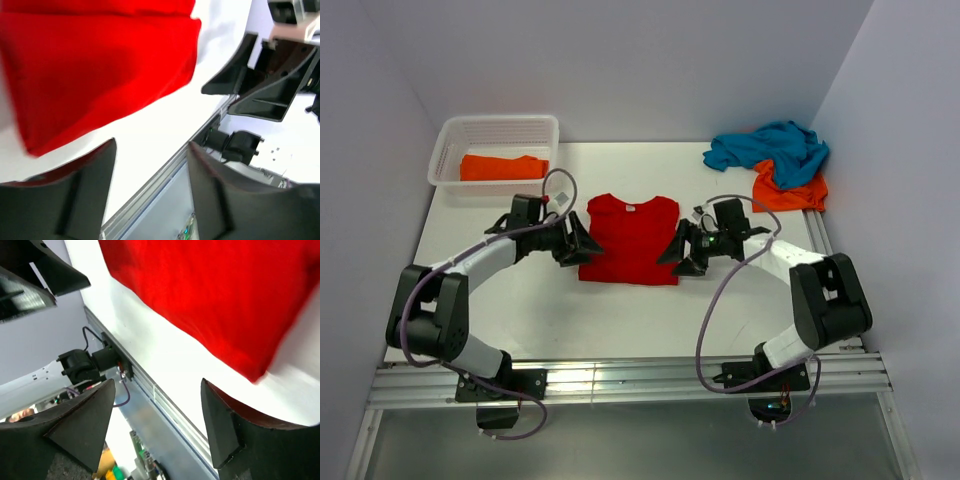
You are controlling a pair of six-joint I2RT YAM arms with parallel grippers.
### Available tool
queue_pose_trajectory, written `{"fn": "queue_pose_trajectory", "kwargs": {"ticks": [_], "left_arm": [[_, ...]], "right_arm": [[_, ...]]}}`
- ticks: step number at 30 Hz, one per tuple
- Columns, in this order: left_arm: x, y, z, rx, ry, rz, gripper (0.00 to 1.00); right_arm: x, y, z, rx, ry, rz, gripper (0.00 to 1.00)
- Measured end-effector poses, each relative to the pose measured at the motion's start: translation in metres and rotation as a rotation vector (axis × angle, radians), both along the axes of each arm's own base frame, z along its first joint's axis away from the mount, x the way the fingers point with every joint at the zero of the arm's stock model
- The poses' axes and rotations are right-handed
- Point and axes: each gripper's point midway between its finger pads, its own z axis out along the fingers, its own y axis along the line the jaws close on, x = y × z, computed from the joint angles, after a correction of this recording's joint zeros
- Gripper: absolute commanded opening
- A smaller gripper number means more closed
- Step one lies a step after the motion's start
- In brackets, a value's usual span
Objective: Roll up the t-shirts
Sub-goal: Roll the tshirt
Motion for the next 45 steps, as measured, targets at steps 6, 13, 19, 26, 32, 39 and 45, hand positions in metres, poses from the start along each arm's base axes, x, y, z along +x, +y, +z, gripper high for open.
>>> {"fn": "queue_pose_trajectory", "kwargs": {"ticks": [6,13,19,26,32,39,45], "left_arm": [[-0.003,0.042,-0.021,0.019,0.057,0.113,0.80],[-0.029,0.052,-0.053,0.015,0.166,0.159,0.96],[-0.039,0.049,-0.063,-0.026,0.220,0.194,0.96],[-0.027,0.047,-0.063,-0.055,0.204,0.224,0.96],[-0.018,0.042,-0.065,-0.097,0.209,0.225,0.91],[-0.014,0.041,-0.068,-0.101,0.207,0.226,0.79],[-0.009,0.042,-0.071,-0.086,0.196,0.227,0.65]], "right_arm": [[-0.013,-0.020,-0.016,-0.028,0.045,-0.062,0.77],[-0.039,-0.025,-0.049,-0.024,0.200,-0.157,0.79],[-0.036,-0.025,-0.057,0.008,0.254,-0.272,0.74],[-0.018,-0.024,-0.060,0.047,0.259,-0.378,0.70],[0.001,-0.029,-0.062,0.029,0.222,-0.463,0.64],[0.009,-0.035,-0.069,-0.015,0.203,-0.505,0.42],[0.012,-0.035,-0.074,-0.023,0.214,-0.508,0.32]]}}
